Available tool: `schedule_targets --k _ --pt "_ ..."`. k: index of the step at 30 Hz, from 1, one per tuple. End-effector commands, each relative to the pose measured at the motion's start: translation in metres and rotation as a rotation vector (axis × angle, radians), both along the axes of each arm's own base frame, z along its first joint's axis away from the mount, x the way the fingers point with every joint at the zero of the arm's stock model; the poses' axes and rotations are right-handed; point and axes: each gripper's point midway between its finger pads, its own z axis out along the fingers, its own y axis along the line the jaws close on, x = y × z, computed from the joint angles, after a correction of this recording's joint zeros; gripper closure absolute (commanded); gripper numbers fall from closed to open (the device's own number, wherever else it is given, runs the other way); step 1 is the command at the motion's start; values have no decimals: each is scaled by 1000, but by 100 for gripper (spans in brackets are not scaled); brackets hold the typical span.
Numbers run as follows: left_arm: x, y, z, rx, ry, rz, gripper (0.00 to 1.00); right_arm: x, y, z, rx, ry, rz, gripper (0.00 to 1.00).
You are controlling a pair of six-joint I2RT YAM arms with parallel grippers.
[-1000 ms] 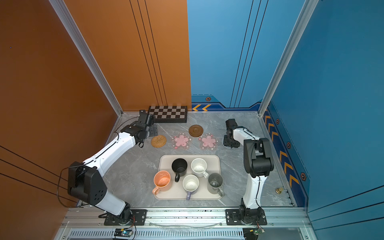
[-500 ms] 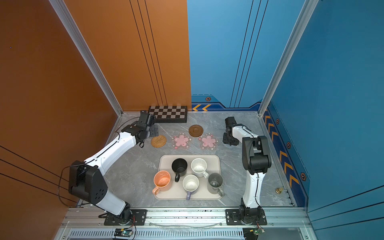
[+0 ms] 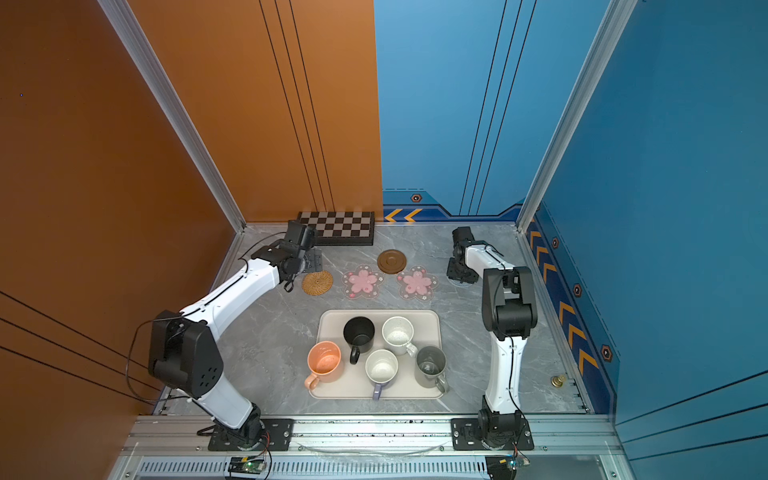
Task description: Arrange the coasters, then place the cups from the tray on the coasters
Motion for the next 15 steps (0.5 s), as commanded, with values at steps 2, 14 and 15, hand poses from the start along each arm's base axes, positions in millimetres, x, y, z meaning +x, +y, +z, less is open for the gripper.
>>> schedule_targets --k 2,14,15 --pt "3 -2 3 24 9 -16 2 -9 -13 -26 0 101 -28 56" --pt "14 -8 -18 9 43 11 2 28 -19 -25 6 77 -18 56" --pt "15 -8 -20 7 45 12 2 30 -18 -25 8 77 -18 56"
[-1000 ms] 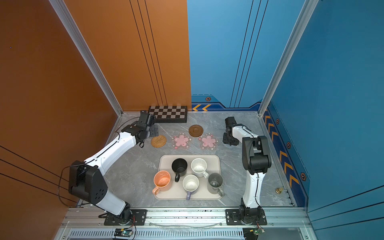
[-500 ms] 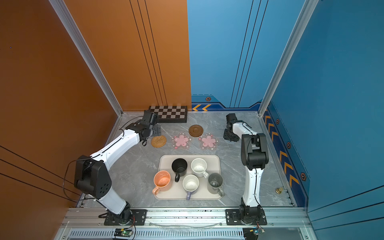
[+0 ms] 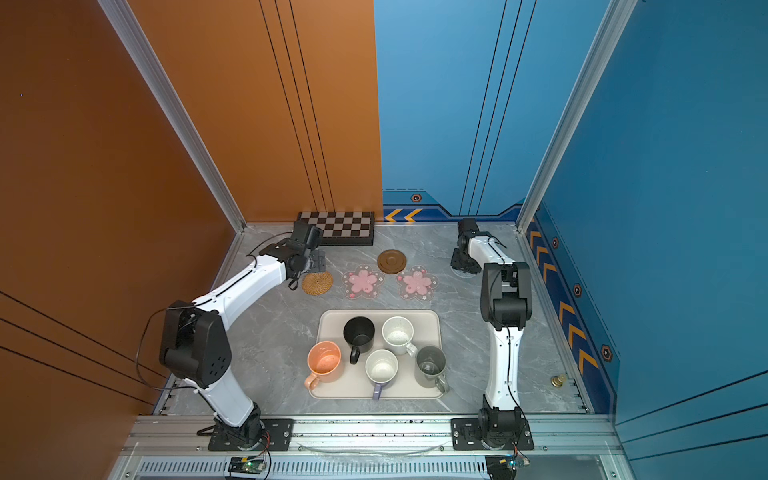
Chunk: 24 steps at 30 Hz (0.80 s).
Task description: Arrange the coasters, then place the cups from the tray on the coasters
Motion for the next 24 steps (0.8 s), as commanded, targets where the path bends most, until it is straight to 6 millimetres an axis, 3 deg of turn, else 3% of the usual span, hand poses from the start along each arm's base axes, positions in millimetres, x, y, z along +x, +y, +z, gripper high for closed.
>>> schedule_targets --k 1,24 --pt "5 -6 3 -13 -6 8 2 -9 -3 -25 3 95 7 56" --pt "9 -13 -23 -27 55 20 2 48 -7 -24 109 45 29 55"
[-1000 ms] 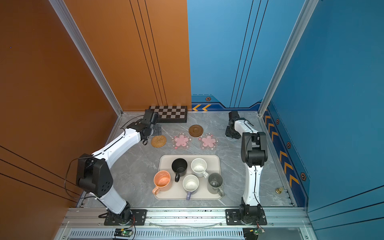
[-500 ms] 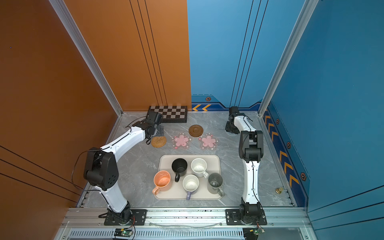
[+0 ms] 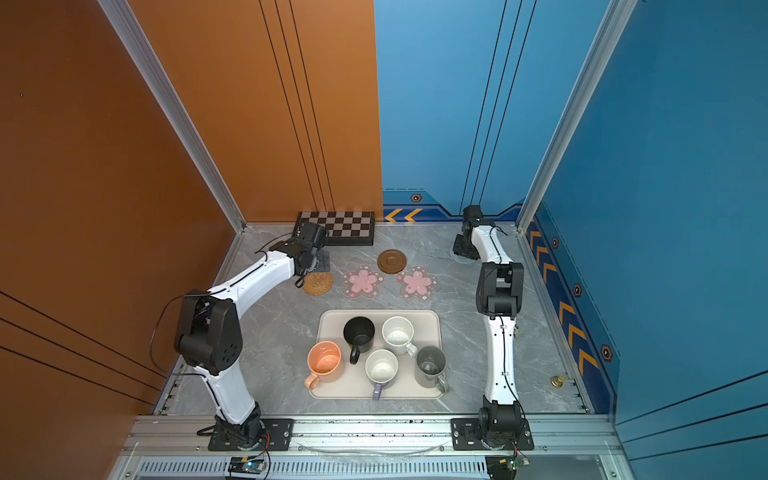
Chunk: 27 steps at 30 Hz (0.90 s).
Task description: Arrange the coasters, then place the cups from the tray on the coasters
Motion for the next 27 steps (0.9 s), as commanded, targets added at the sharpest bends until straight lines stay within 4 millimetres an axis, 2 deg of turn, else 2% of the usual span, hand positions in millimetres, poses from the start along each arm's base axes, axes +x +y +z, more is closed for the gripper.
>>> schedule_targets --k 1,5,14,20,27 --pt "-4 -6 -6 -13 25 -2 2 -10 2 -29 37 80 20 55" --pt "-6 -5 -6 -2 24 0 2 -2 3 -32 76 64 16 55" --pt "-5 -4 -5 3 18 13 2 9 -8 -40 106 42 -46 56" --pt "-4 4 4 35 -22 63 2 15 -8 -42 133 29 -42 56" --pt "1 -1 3 22 -25 59 2 23 -8 -41 136 -2 -44 56"
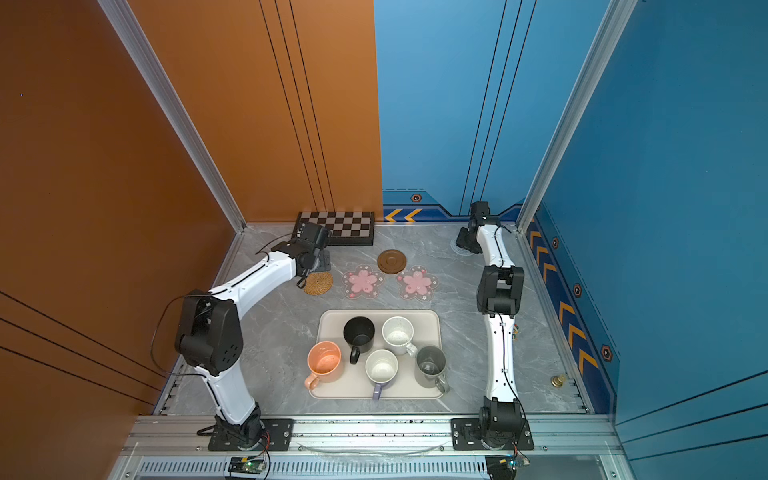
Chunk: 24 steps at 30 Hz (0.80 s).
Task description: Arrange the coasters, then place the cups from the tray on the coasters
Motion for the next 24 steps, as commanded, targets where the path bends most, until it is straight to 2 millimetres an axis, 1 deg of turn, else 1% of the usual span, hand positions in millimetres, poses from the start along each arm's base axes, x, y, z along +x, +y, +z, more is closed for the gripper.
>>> schedule_targets --k 1,10,17,19,22,24 --pt "3 -2 -1 8 5 13 2 -12 -1 -44 29 89 -14 56" --pt "10 -9 -2 -16 4 5 2 -8 -3 -44 17 73 -14 56" --pt "8 -10 -2 -28 2 11 2 -7 -6 -43 1 71 -16 57" --pt "7 -10 -3 -27 4 10 2 -5 -2 -41 7 61 4 59" --pt "7 -10 -4 -27 6 8 2 -4 9 -32 15 43 59 54" --pt "9 -12 -3 -33 6 1 2 -5 13 -22 -16 34 84 52"
